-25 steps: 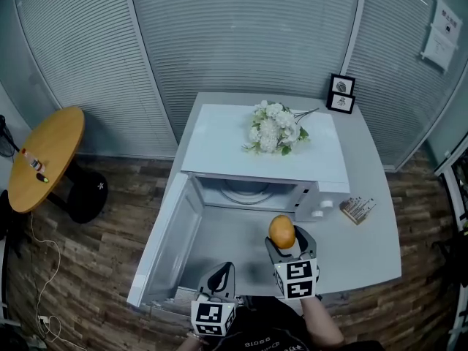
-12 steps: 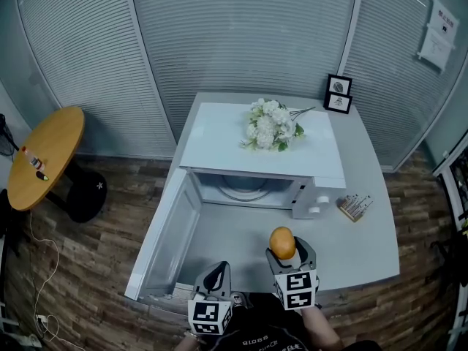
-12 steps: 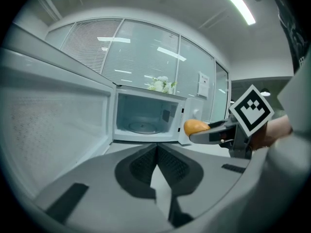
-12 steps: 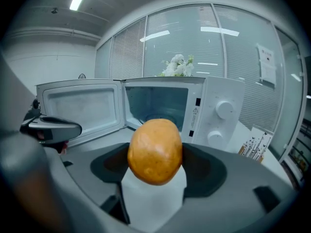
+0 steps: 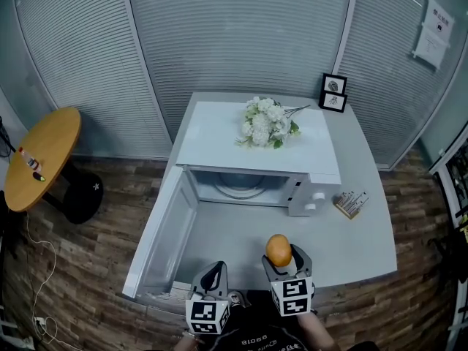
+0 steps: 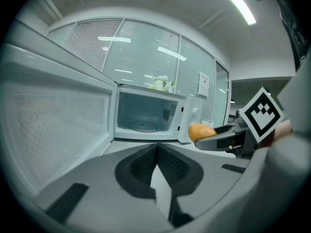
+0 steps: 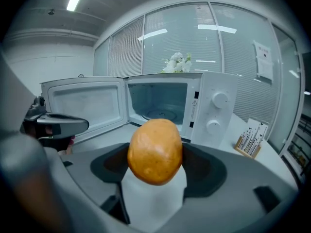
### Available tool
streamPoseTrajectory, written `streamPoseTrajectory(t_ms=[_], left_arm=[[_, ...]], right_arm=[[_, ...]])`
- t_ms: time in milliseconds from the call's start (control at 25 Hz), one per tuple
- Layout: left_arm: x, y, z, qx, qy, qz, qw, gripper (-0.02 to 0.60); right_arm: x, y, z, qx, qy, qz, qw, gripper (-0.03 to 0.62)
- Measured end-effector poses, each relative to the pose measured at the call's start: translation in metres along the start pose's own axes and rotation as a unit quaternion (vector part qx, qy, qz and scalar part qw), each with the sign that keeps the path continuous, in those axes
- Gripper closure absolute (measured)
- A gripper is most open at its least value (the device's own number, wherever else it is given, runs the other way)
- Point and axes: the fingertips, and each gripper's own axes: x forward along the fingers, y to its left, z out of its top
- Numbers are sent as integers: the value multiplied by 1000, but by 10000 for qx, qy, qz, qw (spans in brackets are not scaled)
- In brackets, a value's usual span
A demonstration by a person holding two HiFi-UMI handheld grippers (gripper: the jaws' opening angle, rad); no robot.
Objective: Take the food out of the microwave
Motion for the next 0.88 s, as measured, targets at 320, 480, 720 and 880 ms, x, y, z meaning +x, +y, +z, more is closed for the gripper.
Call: streamPoseTrajectory(t_ms=[320,480,720,880], left_arm=[[-1,-1,-1,1,1,-47,10000,575],[-1,0,-1,7,9,-52,10000,575],[-1,3,-2,22,28,-24,10000,575],[0,6,-2,31,54,-16,10000,575]], right_arm=[[-3,7,-7,-102,79,31,9999,264],[-2,8,-7,-126,59,32,9999,264],[-2,7,-7,-50,72,32,10000,264],[-1,8,-8,-11,78,10,10000,264]])
